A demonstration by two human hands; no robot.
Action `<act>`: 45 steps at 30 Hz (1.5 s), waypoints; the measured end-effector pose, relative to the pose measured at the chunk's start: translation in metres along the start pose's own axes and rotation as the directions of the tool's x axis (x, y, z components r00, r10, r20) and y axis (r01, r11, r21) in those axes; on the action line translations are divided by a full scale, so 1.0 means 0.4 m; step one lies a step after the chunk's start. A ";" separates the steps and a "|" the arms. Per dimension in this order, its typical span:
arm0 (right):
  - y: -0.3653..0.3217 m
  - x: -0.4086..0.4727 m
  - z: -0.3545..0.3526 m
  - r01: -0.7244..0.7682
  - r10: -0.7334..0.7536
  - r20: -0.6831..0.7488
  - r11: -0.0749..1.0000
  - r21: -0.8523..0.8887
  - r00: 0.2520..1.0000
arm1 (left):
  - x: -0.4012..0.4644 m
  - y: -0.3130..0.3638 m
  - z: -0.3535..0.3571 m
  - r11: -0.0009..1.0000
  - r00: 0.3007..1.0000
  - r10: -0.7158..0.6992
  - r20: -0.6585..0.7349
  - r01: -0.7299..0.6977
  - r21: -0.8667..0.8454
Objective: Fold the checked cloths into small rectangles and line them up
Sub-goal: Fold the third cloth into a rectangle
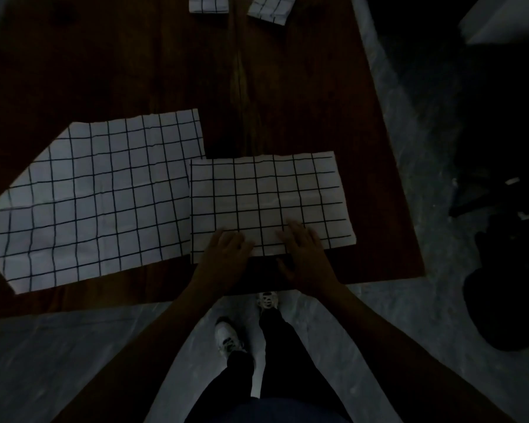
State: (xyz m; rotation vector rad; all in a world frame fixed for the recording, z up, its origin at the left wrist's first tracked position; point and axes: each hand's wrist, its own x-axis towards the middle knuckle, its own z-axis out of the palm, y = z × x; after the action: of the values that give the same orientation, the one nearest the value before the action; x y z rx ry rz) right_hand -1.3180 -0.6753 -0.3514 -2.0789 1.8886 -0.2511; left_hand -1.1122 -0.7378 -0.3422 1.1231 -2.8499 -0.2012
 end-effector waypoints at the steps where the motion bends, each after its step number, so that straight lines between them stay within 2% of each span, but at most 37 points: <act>1: -0.002 -0.003 0.004 -0.001 0.001 -0.022 1.000 0.014 1.000 | 0.004 -0.001 0.004 0.998 0.998 0.058 0.009 -0.058 0.010; 4: -0.006 -0.009 0.016 -0.023 0.028 -0.099 0.999 0.042 0.995 | 0.010 -0.010 0.001 0.996 0.997 0.081 0.014 -0.081 0.038; 9: -0.035 0.015 0.009 -0.055 0.049 -0.225 0.998 -0.020 0.973 | 0.035 0.001 -0.036 0.999 0.986 0.036 -0.164 -0.034 0.012; 11: -0.039 0.037 -0.005 -0.097 0.091 -0.253 0.995 -0.012 0.963 | 0.040 0.006 -0.050 1.000 0.985 0.013 -0.175 -0.012 0.006; 13: -0.042 0.055 -0.023 -0.115 0.109 -0.269 0.993 -0.005 0.957 | 0.046 0.002 -0.060 1.000 0.989 -0.027 -0.146 0.028 0.007; 16: -0.048 0.069 -0.061 -0.064 0.045 -0.297 0.996 -0.055 0.954 | 0.060 -0.011 -0.078 0.997 0.994 -0.073 -0.084 0.075 0.010; 21: -0.055 0.095 -0.152 -0.081 0.057 -0.256 0.993 -0.084 0.965 | 0.073 -0.004 -0.156 0.999 0.984 -0.001 -0.175 -0.006 -0.034; 23: -0.071 0.112 -0.213 -0.100 0.087 -0.249 0.994 -0.041 0.965 | 0.076 0.009 -0.206 0.981 0.999 -0.031 -0.034 0.024 -0.193; 25: -0.082 0.140 -0.277 -0.114 0.101 -0.296 0.993 -0.027 0.950 | 0.082 0.013 -0.255 0.917 0.967 -0.139 0.214 0.207 -0.341; 26: -0.087 0.154 -0.309 -0.104 0.096 -0.319 0.995 -0.010 0.943 | 0.087 0.011 -0.278 0.876 0.958 -0.163 0.235 0.250 -0.412; 28: -0.100 0.183 -0.375 -0.045 0.069 -0.342 0.996 0.078 0.937 | 0.103 -0.004 -0.328 0.737 0.955 -0.259 0.144 0.291 -0.610; 30: -0.127 0.202 -0.452 -0.016 0.064 -0.314 0.988 0.153 0.947 | 0.129 -0.029 -0.380 0.618 0.935 -0.352 0.049 0.271 -0.738; 32: -0.150 0.212 -0.525 0.053 0.007 -0.319 0.982 0.181 0.948 | 0.162 -0.047 -0.435 0.603 0.901 -0.430 -0.057 0.239 -0.761; 34: -0.171 0.215 -0.591 0.151 -0.061 -0.367 0.964 0.221 0.928 | 0.193 -0.057 -0.482 0.552 0.855 -0.511 -0.092 0.245 -0.797; 37: -0.185 0.219 -0.664 0.203 -0.082 -0.410 0.944 0.260 0.908 | 0.241 -0.087 -0.499 0.390 0.801 -0.597 0.048 0.341 -0.855; 41: -0.191 0.213 -0.719 0.237 -0.089 -0.455 0.930 0.281 0.886 | 0.281 -0.108 -0.467 0.236 0.759 -0.551 0.347 0.540 -0.808; 43: -0.186 0.209 -0.732 0.257 -0.096 -0.458 0.917 0.304 0.884 | 0.290 -0.111 -0.446 0.043 0.730 -0.497 0.470 0.562 -0.826; 45: -0.173 0.202 -0.738 0.252 -0.071 -0.449 0.900 0.356 0.891 | 0.294 -0.113 -0.437 -0.187 0.725 -0.497 0.478 0.448 -0.874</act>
State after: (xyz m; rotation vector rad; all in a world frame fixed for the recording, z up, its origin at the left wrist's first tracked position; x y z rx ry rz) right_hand -1.3447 -0.7848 -0.0587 -1.9959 1.6732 -1.1259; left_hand -1.1478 -0.8675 -0.1739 1.4985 -1.1119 -1.8266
